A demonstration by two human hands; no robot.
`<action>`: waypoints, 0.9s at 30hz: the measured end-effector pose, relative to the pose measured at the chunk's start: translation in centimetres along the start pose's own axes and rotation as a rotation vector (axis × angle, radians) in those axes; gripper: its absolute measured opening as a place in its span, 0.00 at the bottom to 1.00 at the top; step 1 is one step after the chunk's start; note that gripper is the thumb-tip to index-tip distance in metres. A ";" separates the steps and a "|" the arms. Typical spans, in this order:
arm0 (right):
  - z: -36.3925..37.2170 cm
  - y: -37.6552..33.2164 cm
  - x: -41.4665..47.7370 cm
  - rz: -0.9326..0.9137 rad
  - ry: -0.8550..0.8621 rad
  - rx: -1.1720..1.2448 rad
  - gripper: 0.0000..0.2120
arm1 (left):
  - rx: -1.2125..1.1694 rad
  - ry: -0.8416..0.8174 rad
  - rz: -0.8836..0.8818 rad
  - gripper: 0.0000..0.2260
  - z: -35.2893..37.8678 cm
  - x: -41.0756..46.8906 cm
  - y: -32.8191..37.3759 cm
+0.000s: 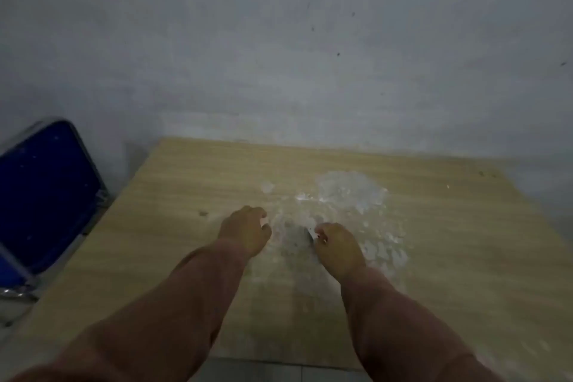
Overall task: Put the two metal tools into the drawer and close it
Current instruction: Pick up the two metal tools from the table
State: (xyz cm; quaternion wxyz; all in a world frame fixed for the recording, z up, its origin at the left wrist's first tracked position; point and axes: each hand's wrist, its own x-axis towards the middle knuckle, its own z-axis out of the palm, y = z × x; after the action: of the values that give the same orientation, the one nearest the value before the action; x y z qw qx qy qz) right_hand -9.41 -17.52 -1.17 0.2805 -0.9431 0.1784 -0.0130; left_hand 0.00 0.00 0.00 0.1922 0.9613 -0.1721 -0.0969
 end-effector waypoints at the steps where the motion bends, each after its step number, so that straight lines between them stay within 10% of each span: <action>1: 0.6 0.4 0.1 0.021 -0.035 -0.027 0.12 | 0.013 -0.041 -0.034 0.19 0.3 -0.2 -0.4; 12: 3.8 2.3 3.5 0.166 -0.192 -0.152 0.25 | -0.014 -0.074 -0.215 0.18 3.1 -1.1 -4.2; 27: 5.6 1.9 3.8 0.322 -0.264 -0.147 0.14 | -0.041 -0.066 -0.267 0.20 4.4 -1.0 -5.1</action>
State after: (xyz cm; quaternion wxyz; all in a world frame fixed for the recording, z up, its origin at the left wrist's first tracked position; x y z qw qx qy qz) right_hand -5.81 -17.39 -7.24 0.2303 -0.9139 0.2887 0.1683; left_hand -0.49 3.31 -5.99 0.1912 0.9678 -0.0466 -0.1568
